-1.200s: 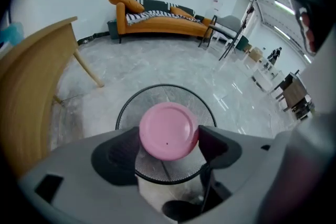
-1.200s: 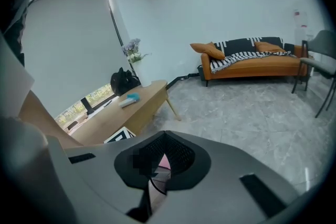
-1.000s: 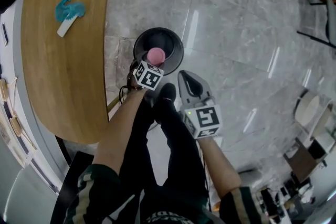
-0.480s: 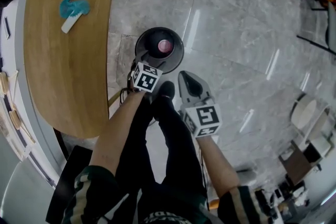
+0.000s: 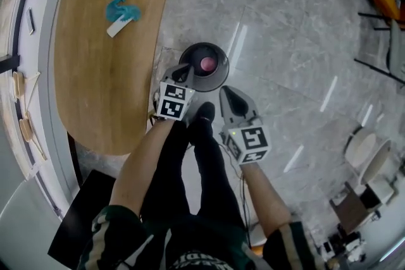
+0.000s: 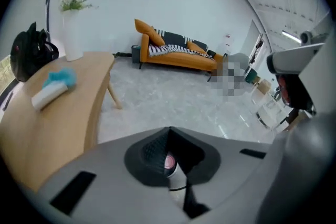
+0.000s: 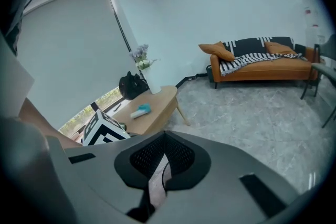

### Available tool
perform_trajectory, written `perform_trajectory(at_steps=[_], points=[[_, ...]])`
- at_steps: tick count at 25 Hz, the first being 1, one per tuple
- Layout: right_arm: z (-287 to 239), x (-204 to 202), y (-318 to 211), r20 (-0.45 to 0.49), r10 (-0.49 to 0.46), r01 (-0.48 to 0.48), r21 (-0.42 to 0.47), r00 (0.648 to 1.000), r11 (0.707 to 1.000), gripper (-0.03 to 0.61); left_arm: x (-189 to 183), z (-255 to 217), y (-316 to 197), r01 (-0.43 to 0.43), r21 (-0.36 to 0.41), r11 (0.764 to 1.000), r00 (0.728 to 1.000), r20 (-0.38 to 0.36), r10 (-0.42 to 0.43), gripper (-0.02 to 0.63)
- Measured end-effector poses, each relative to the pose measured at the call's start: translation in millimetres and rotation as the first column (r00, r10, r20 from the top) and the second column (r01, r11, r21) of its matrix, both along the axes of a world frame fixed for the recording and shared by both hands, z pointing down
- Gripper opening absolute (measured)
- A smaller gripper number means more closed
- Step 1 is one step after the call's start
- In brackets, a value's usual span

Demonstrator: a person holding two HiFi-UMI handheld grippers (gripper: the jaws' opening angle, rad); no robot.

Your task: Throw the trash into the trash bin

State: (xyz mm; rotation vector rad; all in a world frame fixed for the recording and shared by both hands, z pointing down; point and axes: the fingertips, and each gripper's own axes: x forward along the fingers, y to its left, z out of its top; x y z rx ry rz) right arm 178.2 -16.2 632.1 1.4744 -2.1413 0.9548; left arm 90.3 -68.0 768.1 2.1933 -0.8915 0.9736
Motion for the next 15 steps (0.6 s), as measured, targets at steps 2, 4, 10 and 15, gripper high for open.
perform_trajectory(at_steps=[2, 4, 10, 15], points=[[-16, -5, -8, -0.003, -0.015, 0.015, 0.025, 1.000, 1.000, 0.000, -6, -27, -8, 0.008, 0.033, 0.999, 1.000, -0.015, -0.007, -0.002], [-32, -10, -16, -0.004, -0.032, 0.033, 0.058, 0.999, 0.998, 0.000, -15, -53, -14, 0.026, 0.064, 0.998, 0.999, -0.033, -0.024, -0.002], [-69, -21, -31, -0.019, -0.080, 0.081, 0.064, 0.997, 0.995, 0.000, -54, -113, -29, 0.075, 0.150, 0.986, 0.997, -0.021, -0.073, -0.002], [-94, -44, -47, -0.022, -0.127, 0.128, 0.128, 0.992, 0.983, 0.000, -113, -138, -58, 0.099, 0.225, 0.969, 0.993, 0.037, -0.110, -0.002]])
